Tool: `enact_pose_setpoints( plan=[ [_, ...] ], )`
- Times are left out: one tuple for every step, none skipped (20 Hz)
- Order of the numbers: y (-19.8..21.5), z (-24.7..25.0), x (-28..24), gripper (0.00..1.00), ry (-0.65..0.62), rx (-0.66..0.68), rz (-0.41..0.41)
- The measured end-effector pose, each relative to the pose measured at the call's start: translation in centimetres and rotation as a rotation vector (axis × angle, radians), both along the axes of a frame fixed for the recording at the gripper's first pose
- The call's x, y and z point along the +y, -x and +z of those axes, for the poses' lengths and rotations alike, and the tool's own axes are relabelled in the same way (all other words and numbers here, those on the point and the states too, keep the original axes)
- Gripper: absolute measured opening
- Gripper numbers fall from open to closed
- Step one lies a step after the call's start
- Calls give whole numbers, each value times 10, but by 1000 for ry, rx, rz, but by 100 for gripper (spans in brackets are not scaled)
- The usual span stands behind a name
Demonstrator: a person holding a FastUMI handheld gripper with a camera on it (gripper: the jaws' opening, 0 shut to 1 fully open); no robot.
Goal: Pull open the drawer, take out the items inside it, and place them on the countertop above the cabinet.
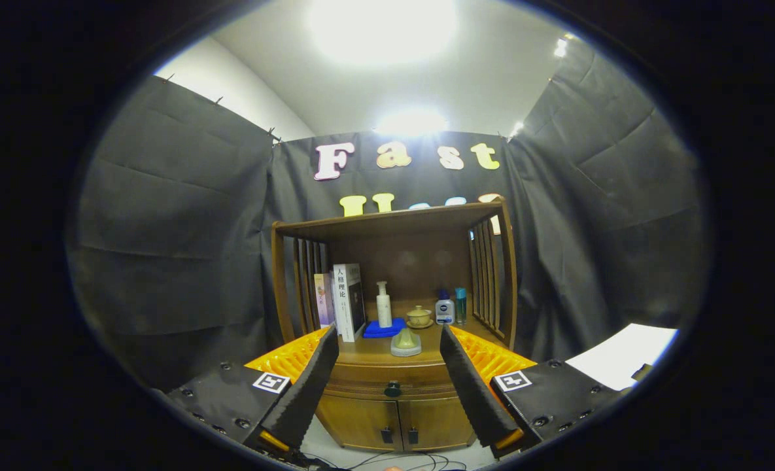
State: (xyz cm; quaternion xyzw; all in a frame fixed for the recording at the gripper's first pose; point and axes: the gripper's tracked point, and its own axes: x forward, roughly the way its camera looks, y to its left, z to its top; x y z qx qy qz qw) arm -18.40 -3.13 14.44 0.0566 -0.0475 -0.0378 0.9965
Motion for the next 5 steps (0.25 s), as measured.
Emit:
enact_pose_setpoints(
  plan=[
    [-1,-3,-4,98,-5,4,-9],
    [0,-6,-9,98,-8,6,-22],
    [0,-7,-15,98,-13,7,-35],
    [0,-9,-16,98,-19,6,-44],
    [-1,-10,-18,98,-28,6,-50]
  ],
)
